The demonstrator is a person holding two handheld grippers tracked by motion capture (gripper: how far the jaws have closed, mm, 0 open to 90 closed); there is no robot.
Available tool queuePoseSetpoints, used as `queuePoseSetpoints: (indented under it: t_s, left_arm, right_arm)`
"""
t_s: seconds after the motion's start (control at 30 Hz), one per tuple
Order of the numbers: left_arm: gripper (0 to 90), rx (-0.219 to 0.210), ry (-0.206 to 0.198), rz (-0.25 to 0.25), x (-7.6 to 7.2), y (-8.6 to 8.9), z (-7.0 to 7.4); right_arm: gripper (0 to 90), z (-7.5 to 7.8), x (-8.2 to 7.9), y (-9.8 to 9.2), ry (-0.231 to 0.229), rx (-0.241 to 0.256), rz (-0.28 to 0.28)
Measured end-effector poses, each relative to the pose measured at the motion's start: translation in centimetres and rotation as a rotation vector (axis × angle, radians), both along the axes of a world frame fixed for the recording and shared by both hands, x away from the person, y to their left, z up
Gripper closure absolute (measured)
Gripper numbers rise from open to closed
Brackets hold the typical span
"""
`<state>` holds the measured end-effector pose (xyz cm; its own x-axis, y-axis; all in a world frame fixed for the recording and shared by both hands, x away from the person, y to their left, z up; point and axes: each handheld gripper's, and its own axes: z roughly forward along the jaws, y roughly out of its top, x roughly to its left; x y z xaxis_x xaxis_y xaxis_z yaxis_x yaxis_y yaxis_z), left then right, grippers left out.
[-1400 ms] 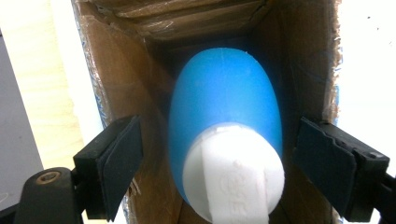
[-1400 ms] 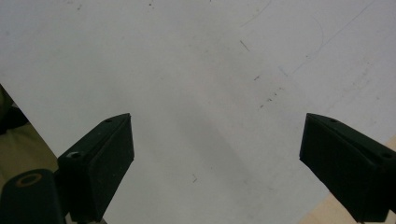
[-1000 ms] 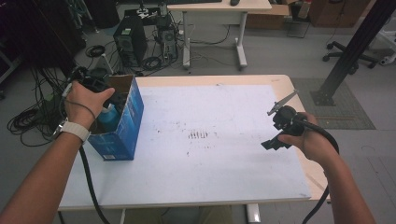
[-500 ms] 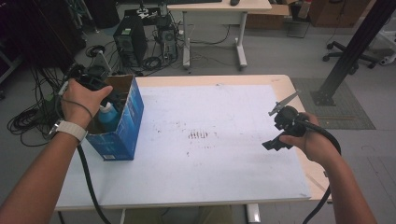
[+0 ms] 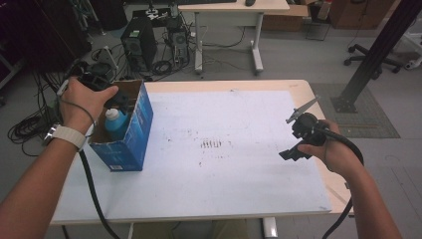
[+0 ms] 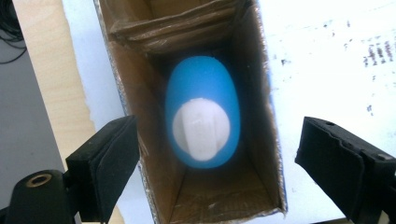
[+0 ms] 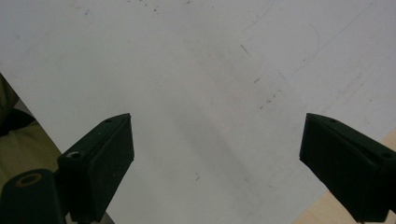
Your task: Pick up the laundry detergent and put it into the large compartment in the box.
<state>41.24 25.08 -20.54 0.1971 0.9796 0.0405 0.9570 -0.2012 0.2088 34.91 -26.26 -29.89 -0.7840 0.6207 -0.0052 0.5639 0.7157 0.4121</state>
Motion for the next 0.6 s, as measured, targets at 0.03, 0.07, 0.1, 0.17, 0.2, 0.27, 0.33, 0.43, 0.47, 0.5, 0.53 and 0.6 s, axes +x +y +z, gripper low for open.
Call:
queuePoseSetpoints:
  t_s: [0.03,0.07,0.1,0.17,0.2,0.27,0.33,0.43,0.47,0.5,0.53,0.6]
  left_arm:
    - [12.9,0.005,0.001,-0.005,0.0,-0.1,0.1]
    - [12.8,0.003,-0.002,-0.008,-0.1,-0.2,0.2]
    - [12.8,0.003,-0.003,-0.012,-0.1,-0.2,0.4]
    - [12.8,0.006,-0.006,-0.017,-0.2,-0.4,0.6]
    - [12.8,0.008,-0.005,-0.020,-0.3,-0.4,0.6]
    - [12.8,0.004,-0.003,-0.028,-0.4,-0.6,0.8]
    - [12.8,0.006,-0.006,-0.035,-0.5,-0.7,1.0]
    - [12.8,0.004,-0.016,-0.045,-0.6,-0.9,1.4]
    - [12.8,0.000,-0.017,-0.050,-0.7,-0.9,1.6]
    - [12.6,0.001,-0.020,-0.052,-0.7,-1.0,1.7]
    - [12.5,0.003,-0.025,-0.053,-0.8,-1.1,1.8]
    - [12.5,0.003,-0.031,-0.064,-0.9,-1.3,2.1]
  right_arm:
    - [10.1,0.0,0.0,0.0,-0.001,0.000,0.002]
    - [10.1,0.0,0.0,0.0,-0.001,0.001,0.002]
    - [10.1,0.0,0.0,0.0,0.000,0.001,0.003]
    - [10.1,0.0,0.0,0.1,0.000,0.000,0.002]
    - [10.1,0.0,0.0,0.1,0.001,0.000,0.002]
    - [10.1,0.0,0.0,0.2,0.000,0.001,0.005]
    - [10.1,0.0,0.0,0.2,0.001,-0.001,0.005]
    - [10.1,0.1,0.0,0.3,-0.001,0.001,0.007]
    - [10.1,0.0,0.0,0.3,0.000,0.001,0.007]
    - [10.1,0.0,0.0,0.3,0.001,0.000,0.007]
    - [10.1,0.0,0.0,0.3,0.001,-0.001,0.008]
    - [10.1,0.0,0.0,0.4,0.000,0.000,0.009]
